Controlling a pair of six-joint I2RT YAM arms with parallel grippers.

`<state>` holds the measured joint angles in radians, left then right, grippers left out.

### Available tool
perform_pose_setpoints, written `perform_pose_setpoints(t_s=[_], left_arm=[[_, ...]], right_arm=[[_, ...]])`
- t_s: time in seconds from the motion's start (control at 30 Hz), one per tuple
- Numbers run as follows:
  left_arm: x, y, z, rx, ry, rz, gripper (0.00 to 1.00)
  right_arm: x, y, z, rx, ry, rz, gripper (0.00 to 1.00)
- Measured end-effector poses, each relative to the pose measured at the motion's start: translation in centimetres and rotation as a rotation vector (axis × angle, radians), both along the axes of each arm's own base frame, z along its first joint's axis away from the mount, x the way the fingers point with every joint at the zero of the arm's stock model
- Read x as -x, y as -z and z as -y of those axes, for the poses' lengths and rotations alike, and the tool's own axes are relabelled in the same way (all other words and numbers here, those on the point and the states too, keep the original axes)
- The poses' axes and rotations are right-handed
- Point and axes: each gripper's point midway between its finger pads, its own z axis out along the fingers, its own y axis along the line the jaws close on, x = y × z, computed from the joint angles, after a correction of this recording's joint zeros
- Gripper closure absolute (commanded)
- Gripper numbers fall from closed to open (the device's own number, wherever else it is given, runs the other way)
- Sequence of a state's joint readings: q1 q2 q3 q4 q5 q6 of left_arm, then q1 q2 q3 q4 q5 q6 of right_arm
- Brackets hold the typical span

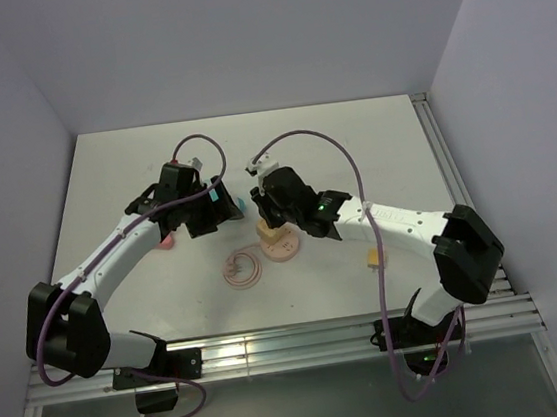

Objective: Insert the plug
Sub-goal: Press the plug into the socket, then pick up the plug from the center of the board.

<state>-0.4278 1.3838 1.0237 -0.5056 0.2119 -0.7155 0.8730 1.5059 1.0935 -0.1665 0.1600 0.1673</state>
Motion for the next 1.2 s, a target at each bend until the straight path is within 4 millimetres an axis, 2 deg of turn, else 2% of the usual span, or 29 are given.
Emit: perform_pose_setpoints(t_s=[0.1,0.17,0.2,0.57,0.67,0.7,0.77,0.8,0.9,0.97,1.07,1.2], left_arm=[[0.2,0.3,-0.1,-0.004,-0.001,-0.008,0.13],[0.4,0.6,-0.2,-0.007,-0.001,-0.014,0.13],[0.4,0.8,-0.3,-0.008,-0.001,-0.017,0.13],[2.1,3.4,-1.0,-0.029,-0.001,-0.067,0.14],[2.2,3.4,-1.1,-0.028,-0.001,-0.065,0.13],[2.2,3.3,-1.1,-0.026,-0.002,-0.060,0.13],[2.2,2.8,-1.1,-0.020,-0.002,-0.046,0.12],[2.1,2.5,-1.0,-0.015,-0.002,-0.036,0.12],[2.1,1.7,-1.0,-0.001,-0.002,-0.005,0.12],[2.1,1.3,-1.0,0.008,-0.002,0.013,0.12],[2.3,1.2,-1.1,0.011,-0.002,0.019,0.12],[2.5,1.5,-0.9,0.012,0.004,0.019,0.11]], right_arm=[[-0.2,2.6,-0.1,0.028,0.006,-0.044,0.73],[-0.1,5.3,0.1,0.062,0.013,-0.094,0.73],[-0.7,5.7,-0.2,0.052,0.022,-0.082,0.73],[-0.8,5.4,0.0,0.047,0.031,-0.106,0.70],[-0.2,4.9,0.9,0.064,0.038,-0.122,0.63],[0.0,4.5,1.2,0.063,0.040,-0.123,0.57],[0.3,3.2,1.8,0.049,0.055,-0.117,0.55],[0.3,2.4,2.3,0.035,0.069,-0.111,0.50],[0.1,0.3,4.6,-0.008,0.157,-0.102,0.33],[0.1,-0.1,7.0,-0.022,0.246,-0.111,0.25],[0.9,1.2,12.0,-0.009,0.410,-0.171,0.23],[3.3,3.9,18.4,0.006,0.655,-0.290,0.24]])
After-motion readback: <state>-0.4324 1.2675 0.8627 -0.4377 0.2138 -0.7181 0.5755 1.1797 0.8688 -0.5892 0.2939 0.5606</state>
